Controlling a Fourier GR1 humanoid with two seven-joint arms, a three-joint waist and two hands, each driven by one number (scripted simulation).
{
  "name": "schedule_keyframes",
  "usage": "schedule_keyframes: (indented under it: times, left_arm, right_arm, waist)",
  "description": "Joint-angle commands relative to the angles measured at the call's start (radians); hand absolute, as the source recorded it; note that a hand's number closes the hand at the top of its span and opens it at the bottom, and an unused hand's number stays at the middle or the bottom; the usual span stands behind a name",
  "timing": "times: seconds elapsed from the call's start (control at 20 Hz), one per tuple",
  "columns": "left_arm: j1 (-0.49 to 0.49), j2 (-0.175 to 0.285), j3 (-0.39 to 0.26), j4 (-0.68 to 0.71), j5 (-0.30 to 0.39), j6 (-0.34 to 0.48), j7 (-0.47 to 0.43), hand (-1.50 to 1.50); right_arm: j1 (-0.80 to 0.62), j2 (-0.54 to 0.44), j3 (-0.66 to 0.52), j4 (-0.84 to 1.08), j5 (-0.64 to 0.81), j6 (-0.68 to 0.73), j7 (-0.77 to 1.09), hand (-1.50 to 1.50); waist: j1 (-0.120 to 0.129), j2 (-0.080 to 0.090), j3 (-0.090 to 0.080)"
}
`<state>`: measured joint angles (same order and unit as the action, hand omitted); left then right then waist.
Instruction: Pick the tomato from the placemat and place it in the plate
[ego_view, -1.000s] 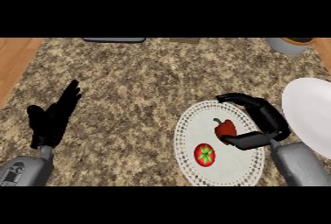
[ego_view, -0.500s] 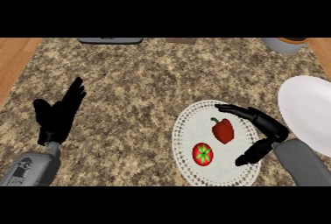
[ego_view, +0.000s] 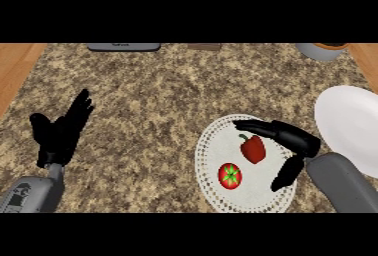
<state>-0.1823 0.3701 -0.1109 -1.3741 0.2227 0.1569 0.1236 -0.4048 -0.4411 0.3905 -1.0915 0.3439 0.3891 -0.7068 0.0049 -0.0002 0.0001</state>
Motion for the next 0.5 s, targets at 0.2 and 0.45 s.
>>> schedule_keyframes:
  times: [0.2, 0.45]
  left_arm:
    - [0.031, -0.019, 0.022, 0.021, -0.023, -0.043, -0.039, 0.0]
    - [-0.004, -0.067, 0.018, 0.003, -0.062, 0.007, 0.024, 0.0]
  right_arm:
    - [-0.019, 0.019, 0.049, -0.072, 0.178, -0.021, 0.126, -1.5]
    - [-0.02, 0.075, 0.089, -0.035, 0.299, -0.043, 0.156, -1.5]
  waist:
    - [-0.003, 0.0, 0.0]
    - [-0.001, 0.001, 0.0]
